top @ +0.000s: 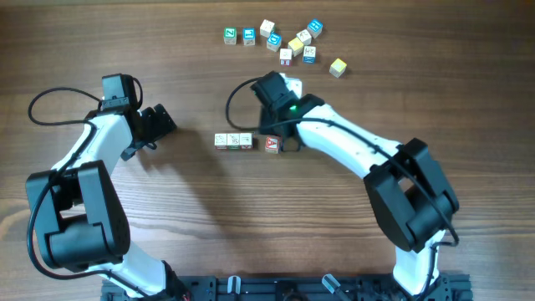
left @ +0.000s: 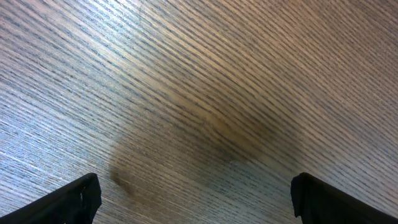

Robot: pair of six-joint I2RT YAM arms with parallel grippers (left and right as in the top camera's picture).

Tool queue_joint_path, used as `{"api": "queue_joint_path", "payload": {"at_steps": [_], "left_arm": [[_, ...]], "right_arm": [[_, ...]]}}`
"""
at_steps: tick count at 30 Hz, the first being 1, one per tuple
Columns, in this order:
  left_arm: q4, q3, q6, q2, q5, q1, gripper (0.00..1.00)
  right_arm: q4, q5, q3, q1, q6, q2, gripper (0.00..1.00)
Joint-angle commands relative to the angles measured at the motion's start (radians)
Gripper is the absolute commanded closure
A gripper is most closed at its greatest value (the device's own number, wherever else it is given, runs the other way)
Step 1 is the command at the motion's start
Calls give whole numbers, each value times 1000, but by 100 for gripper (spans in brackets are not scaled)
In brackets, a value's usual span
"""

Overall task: Form a horizontal line
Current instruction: 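Lower the A block onto the table right of the row and release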

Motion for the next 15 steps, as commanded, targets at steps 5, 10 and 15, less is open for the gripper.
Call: {"api": "queue_joint_path", "payload": {"at_steps": [5, 10, 15], "left_arm": [[0, -3, -6, 4, -6, 3, 0], [0, -3, -6, 4, -6, 3, 0], [0, -3, -6, 4, -6, 3, 0]], "right_arm": [[-204, -327, -10, -149, -55, 17, 72], [-271, -367, -10, -121, -49, 18, 96], [-214, -363, -10, -77, -23, 18, 95]]}}
